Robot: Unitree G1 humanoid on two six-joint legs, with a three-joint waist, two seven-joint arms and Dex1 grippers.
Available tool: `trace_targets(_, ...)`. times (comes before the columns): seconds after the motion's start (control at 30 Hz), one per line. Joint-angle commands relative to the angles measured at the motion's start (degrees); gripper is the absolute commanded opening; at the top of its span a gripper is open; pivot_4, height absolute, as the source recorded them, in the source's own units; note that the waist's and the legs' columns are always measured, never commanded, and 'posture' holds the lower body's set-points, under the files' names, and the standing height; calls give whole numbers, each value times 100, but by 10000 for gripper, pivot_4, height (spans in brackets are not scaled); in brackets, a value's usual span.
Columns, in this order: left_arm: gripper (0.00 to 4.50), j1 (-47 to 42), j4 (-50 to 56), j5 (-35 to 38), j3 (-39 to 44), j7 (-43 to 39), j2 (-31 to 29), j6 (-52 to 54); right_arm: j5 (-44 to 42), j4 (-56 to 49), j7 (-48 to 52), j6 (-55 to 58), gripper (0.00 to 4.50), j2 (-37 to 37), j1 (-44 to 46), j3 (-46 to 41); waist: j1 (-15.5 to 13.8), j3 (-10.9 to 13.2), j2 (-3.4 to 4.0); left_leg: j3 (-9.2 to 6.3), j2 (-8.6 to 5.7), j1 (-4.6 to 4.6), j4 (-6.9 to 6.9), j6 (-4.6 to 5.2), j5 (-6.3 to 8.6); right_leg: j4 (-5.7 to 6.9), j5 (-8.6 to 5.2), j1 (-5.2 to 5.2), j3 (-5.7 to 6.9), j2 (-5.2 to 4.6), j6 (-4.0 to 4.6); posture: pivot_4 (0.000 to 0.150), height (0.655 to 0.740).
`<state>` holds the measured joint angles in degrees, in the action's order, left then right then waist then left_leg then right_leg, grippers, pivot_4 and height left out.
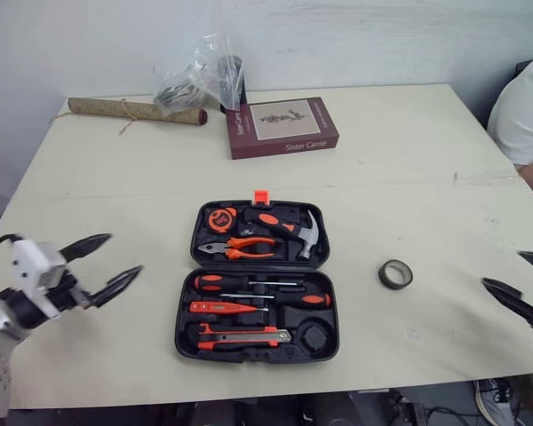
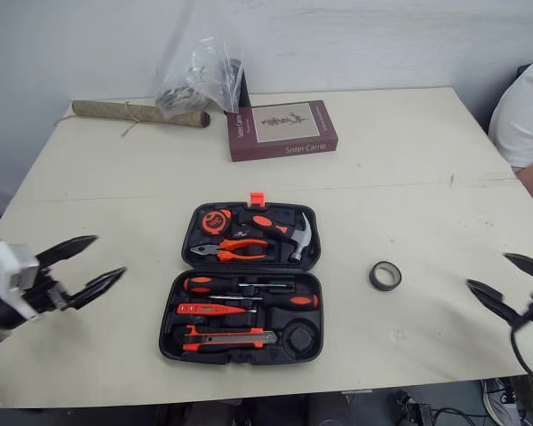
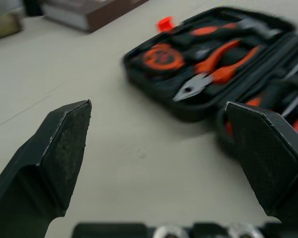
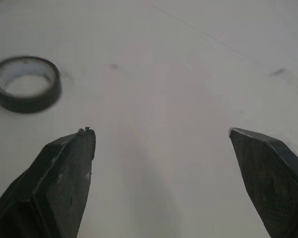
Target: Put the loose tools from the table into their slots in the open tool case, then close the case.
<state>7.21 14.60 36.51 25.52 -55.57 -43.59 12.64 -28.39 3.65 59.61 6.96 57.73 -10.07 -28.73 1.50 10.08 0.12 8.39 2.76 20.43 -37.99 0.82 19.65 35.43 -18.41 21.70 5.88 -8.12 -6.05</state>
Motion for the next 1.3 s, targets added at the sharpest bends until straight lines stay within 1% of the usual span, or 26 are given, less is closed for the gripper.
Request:
trace_targets(0.03, 43919, -281, 705, 337, -493, -193, -127, 404, -102, -1316, 356, 1258, 45000, 814, -134, 389, -3, 4, 6, 0, 0, 2, 1, 12, -7, -1, 0, 2, 0, 0, 0, 1500, 7400)
trace_targets(0.1, 43919, -464, 961, 392, -837, -180, -76, 576, -268, -1856, 393, 1979, 45000, 1221, -54, 660, -20, 4, 3, -1, 2, 6, 1, 16, -9, -6, 0, 2, 2, 6, 0, 1500, 7400)
trace_targets(0.17, 43919, -566, 1104, 377, -1079, -152, 15, 643, -375, -2275, 389, 2443, 45000, 1475, 139, 983, -38, 6, -3, -5, 3, 10, 0, 16, -9, -10, 0, 1, 6, 12, 0, 1500, 7400)
trace_targets(0.3, 43919, -604, 1315, 274, -1419, -194, 119, 643, -344, -2706, 149, 3073, 45000, 1641, 759, 1555, -72, 12, -13, -4, 2, 18, -1, 20, -7, -22, 1, 3, 5, 16, -3, 1500, 7400)
trace_targets(0.4, 43919, -607, 1474, 158, -1660, -183, 207, 579, -141, -2734, 205, 3326, 45000, 1737, 1176, 2085, -62, 15, -18, -3, 4, 27, -4, 20, -7, -24, 2, 12, 4, 21, -3, 1500, 7400)
trace_targets(0.5, 43919, -656, 1540, 35, -1851, -209, 210, 526, 76, -2606, 193, 3566, 45000, 1697, 1560, 2615, -83, 15, -21, 0, 3, 80, -17, 22, -13, -14, 4, 64, 8, 44, -7, 1500, 7400)
trace_targets(0.63, 43919, -749, 1592, -70, -2017, -211, 252, 496, 505, -2285, 286, 3488, 45000, 1531, 2063, 3266, -128, 17, -24, 13, 0, 88, -29, 24, -25, 3, 4, 81, 18, 58, -7, 1500, 7400)
trace_targets(0.67, 45000, -769, 1590, -83, -2035, -205, 257, 488, 613, -2211, 316, 3440, 40999, 1499, 2175, 3397, -128, 17, -24, 14, 0, 87, -32, 25, -26, 5, 4, 81, 20, 58, -7, 1500, 7400)
trace_targets(0.7, 45000, -787, 1586, -93, -2048, -195, 262, 486, 707, -2138, 316, 3402, 39316, 1461, 2264, 3498, -128, 17, -24, 15, 0, 88, -35, 27, -26, 8, 4, 81, 21, 56, -7, 1500, 7400)
trace_targets(0.73, 45000, -799, 1590, -115, -2062, -185, 264, 482, 825, -2049, 311, 3346, 36435, 1415, 2351, 3604, -127, 17, -24, 15, -1, 89, -45, 28, -27, 13, 4, 81, 21, 56, -7, 1500, 7400)
trace_targets(0.8, 45000, -829, 1615, -134, -2083, -142, 272, 502, 1043, -1898, 321, 3231, 27103, 1333, 2472, 3772, -127, 17, -24, 14, 1, 89, -50, 29, -27, 18, 5, 81, 21, 55, -8, 1500, 7400)
trace_targets(0.83, 45000, -847, 1643, -133, -2094, -109, 274, 528, 1128, -1837, 330, 3171, 23419, 1284, 2511, 3828, -128, 17, -24, 14, 2, 88, -50, 28, -27, 19, 5, 80, 21, 55, -8, 1500, 7400)
trace_targets(0.93, 45000, -915, 1757, -94, -2124, 6, 270, 639, 1298, -1750, 394, 2994, 8977, 1193, 2593, 3900, -129, 17, -24, 14, 2, 90, -50, 29, -27, 19, 5, 82, 22, 57, -8, 1500, 7400)
trace_targets(0.97, 45000, -936, 1799, -69, -2126, 46, 267, 679, 1333, -1747, 419, 2960, 3016, 1174, 2627, 3894, -129, 17, -24, 14, 2, 91, -51, 29, -27, 19, 5, 82, 23, 57, -8, 1500, 7400)
trace_targets(1.0, 45000, -954, 1835, -47, -2124, 77, 260, 714, 1355, -1747, 457, 2940, 742, 1167, 2661, 3883, -129, 18, -26, 14, 2, 91, -54, 29, -27, 20, 5, 81, 23, 58, -8, 1500, 7400)
trace_targets(1.13, 45000, -1000, 1913, -13, -2090, 73, 272, 661, 1228, -2035, 896, 2723, 742, 1255, 2782, 3770, -128, 18, -26, 14, 3, 93, -66, 29, -27, 25, 5, 81, 24, 59, -9, 1500, 7400)
trace_targets(1.23, 45000, -964, 2008, 66, -2005, -16, 208, 614, 349, -2772, 1326, 3304, 742, 1062, 3226, 3609, -101, 18, -25, 14, 4, 93, -66, 29, -27, 28, 5, 83, 23, 60, -9, 1500, 7400)
trace_targets(1.3, 45000, -924, 2055, 136, -1951, -27, 153, 678, -70, -3149, 1498, 3667, 742, 973, 3475, 3661, -80, 18, -25, 14, 11, 93, -66, 29, -27, 29, 5, 84, 21, 58, -9, 1500, 7400)
